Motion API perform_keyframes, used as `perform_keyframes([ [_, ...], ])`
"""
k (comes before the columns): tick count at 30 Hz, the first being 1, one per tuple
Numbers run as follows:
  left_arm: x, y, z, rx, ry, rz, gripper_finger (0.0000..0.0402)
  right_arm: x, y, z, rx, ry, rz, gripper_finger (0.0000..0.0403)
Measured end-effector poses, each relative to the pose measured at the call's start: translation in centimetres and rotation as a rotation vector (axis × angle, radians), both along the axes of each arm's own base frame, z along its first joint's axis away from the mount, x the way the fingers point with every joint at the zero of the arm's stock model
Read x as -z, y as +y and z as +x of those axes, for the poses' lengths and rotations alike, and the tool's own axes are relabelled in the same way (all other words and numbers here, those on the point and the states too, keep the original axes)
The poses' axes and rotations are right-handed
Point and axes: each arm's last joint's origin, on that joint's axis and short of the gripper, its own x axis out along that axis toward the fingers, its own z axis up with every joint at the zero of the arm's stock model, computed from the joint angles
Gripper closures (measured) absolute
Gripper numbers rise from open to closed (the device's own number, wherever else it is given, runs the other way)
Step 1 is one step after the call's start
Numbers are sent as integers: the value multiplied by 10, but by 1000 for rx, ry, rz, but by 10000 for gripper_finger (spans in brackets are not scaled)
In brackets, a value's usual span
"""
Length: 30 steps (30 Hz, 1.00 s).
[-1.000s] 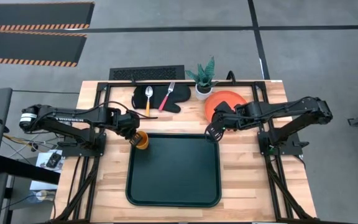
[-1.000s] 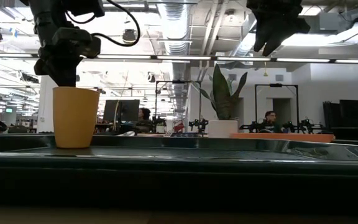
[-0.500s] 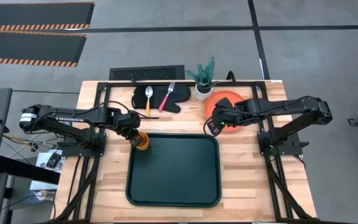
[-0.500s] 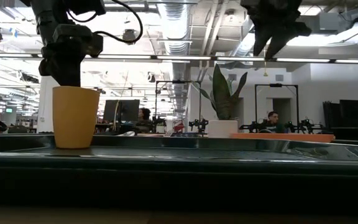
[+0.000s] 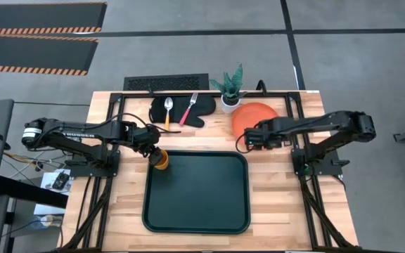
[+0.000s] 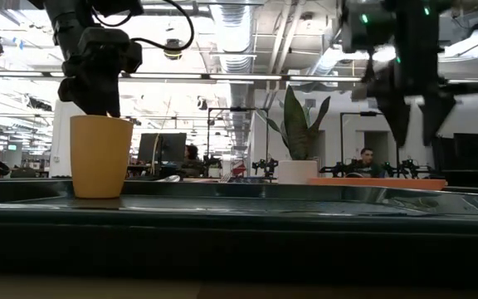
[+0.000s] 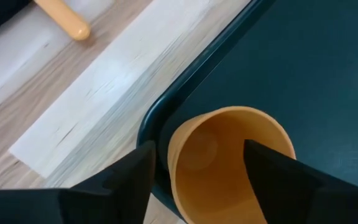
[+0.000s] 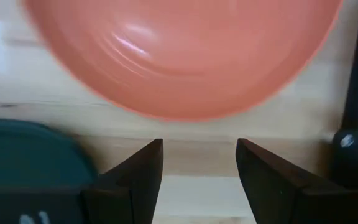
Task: Pick and place plate/cup/fork/spoon on tray
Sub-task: Put the orange plate under the yellow cup on the black serving tray
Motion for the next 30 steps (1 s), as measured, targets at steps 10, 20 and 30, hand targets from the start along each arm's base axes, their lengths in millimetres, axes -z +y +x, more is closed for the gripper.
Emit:
perform_keyframes([
  [10,-2,0,3,-38,-43,-45,151,40,-4,-16,219,-28,27,177],
  [20,-5,0,10,-51,-122,-56,152,31,-6,-49,405,-162,-30,178],
  [30,-12,6,19,-71,-245,-45,152,47,-15,-76,585,-254,-126,178],
])
